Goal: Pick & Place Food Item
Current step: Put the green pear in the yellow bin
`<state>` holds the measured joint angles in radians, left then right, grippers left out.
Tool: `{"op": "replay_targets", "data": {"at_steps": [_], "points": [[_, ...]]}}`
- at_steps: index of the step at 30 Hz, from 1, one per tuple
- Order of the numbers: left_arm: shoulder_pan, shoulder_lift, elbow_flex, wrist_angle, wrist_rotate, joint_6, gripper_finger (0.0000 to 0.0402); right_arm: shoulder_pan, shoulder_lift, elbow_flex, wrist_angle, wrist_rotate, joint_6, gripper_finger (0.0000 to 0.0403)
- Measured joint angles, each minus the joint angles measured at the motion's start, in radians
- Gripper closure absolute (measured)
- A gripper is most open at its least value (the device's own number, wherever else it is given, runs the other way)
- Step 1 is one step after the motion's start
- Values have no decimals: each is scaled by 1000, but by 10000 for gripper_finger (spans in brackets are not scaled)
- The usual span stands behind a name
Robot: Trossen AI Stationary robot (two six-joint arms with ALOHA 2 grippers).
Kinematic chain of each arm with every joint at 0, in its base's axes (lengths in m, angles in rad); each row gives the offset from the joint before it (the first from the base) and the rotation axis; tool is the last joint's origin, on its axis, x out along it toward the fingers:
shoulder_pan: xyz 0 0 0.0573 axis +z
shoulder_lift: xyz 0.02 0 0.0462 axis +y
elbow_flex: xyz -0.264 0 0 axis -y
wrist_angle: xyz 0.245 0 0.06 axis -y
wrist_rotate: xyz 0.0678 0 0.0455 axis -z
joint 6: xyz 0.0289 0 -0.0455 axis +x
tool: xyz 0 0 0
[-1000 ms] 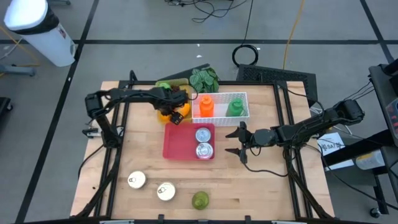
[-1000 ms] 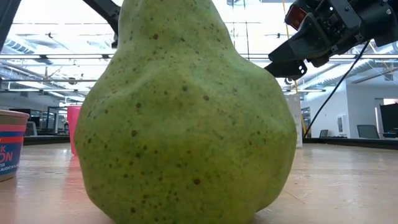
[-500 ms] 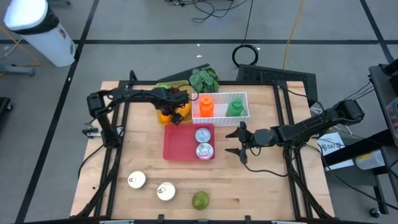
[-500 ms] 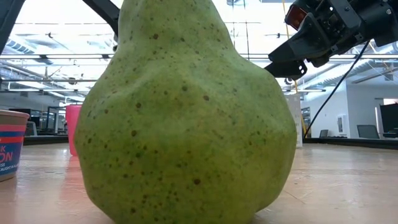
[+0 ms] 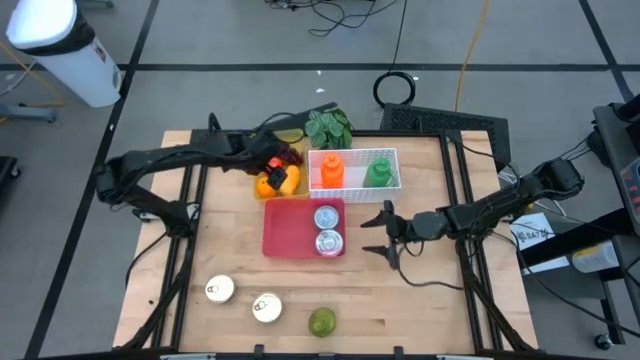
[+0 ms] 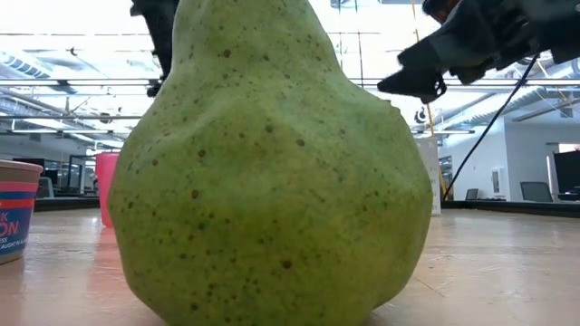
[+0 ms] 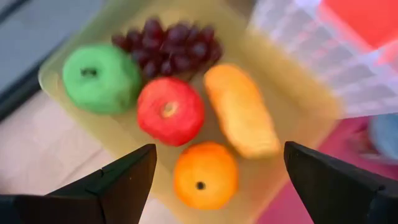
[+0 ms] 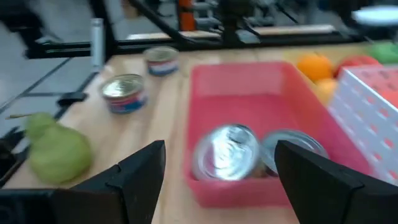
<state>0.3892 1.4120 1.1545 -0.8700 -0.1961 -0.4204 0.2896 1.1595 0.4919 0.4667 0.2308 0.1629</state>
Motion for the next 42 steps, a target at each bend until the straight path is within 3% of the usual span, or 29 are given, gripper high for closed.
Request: {"op": "replay_targets", "data": {"at_steps": [8,16,22,32,42], "points": [[-219,-132,0,9,-183,-104,42,125,60,13,116,3,-43,119],[-394,-138,0,38,-305,-189,41,247,350,222,107,0,-82,119],[-478,-137,0,187,-305,-183,37,303,579,410,106,-53,-90,108],[-569,-137,0,377,-304,-161,36,320,841,628,54,-114,-100,40],[-605,-137,0,411,-303,-153,36,286,965,698,67,-125,-96,50]]}}
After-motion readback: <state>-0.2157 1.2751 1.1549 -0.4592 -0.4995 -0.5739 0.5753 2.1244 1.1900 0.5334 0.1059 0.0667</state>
